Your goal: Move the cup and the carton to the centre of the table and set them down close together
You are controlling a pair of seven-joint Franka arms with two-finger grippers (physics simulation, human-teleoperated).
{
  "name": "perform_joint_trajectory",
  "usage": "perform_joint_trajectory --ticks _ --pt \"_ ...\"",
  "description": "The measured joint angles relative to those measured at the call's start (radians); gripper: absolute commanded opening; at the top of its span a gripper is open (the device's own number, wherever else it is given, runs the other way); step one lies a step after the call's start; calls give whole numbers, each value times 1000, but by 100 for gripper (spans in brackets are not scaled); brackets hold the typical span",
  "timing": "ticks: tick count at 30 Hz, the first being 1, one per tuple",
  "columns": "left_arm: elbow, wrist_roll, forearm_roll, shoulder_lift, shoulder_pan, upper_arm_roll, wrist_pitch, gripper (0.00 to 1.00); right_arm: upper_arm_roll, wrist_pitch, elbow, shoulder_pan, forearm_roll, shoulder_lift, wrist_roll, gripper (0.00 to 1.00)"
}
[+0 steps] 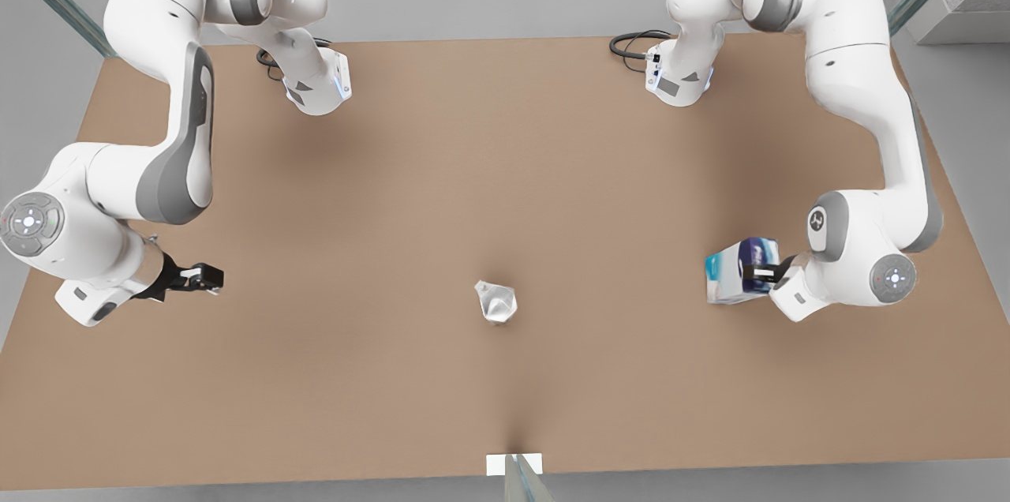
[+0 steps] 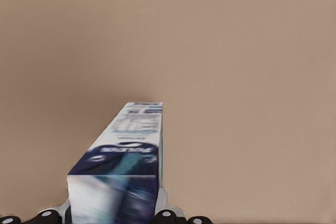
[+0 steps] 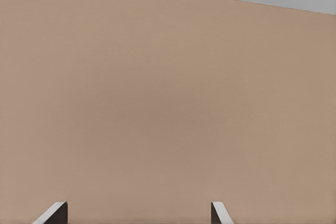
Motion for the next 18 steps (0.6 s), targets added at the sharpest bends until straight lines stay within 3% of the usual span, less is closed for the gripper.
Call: perform_joint_trajectory --ticks 1,4,8,18 --pt "10 -98 20 -1 -1 -80 -12 65 0 0 -1 0 -1 0 -1 100" --pt "7 -305 63 -49 -35 -157 -15 65 0 0 0 -6 -1 -1 -4 100" --pt "19 -638 89 -7 -208 -162 -3 65 0 0 -1 -11 -1 0 -8 100" --pt "17 -1334 -31 -46 -229 -262 -7 63 -1 0 7 -21 -1 -2 -9 100"
